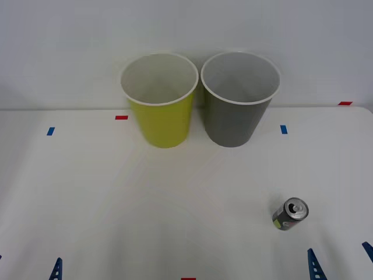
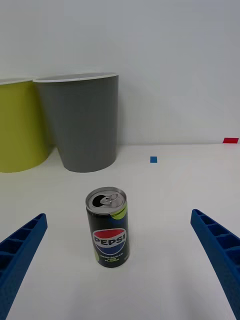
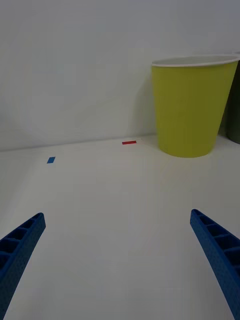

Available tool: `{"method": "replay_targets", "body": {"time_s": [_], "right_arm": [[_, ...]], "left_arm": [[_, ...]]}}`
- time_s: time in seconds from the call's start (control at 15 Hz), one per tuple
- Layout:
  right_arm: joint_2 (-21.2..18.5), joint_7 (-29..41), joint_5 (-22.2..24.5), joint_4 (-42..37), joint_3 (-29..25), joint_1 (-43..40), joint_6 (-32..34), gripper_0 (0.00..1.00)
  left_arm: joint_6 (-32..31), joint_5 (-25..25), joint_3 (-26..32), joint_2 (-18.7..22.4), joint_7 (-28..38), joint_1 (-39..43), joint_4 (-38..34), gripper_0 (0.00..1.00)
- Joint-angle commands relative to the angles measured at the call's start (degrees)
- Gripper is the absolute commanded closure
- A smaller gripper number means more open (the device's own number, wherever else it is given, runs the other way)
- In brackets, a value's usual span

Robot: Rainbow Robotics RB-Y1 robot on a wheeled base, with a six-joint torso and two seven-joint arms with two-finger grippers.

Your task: Put cans in the gray bin and PET bottles in the light green bin.

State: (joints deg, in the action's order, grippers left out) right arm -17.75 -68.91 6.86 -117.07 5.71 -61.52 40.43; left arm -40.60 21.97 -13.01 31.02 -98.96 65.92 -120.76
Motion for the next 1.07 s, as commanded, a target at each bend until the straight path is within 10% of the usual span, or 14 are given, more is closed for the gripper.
{"method": "replay_targets", "body": {"time_s": [0.07, 1.07], "right_arm": [[0.0, 0.0, 0.0, 0.0, 0.0, 0.0, 0.0, 0.0], [0.0, 0.0, 0.0, 0.0, 0.0, 0.0, 0.0, 0.0]], "left_arm": [[0.0, 0.0, 0.0, 0.0, 0.0, 0.0, 0.0, 0.0], [0.0, 0.0, 0.0, 0.0, 0.0, 0.0, 0.0, 0.0]]}}
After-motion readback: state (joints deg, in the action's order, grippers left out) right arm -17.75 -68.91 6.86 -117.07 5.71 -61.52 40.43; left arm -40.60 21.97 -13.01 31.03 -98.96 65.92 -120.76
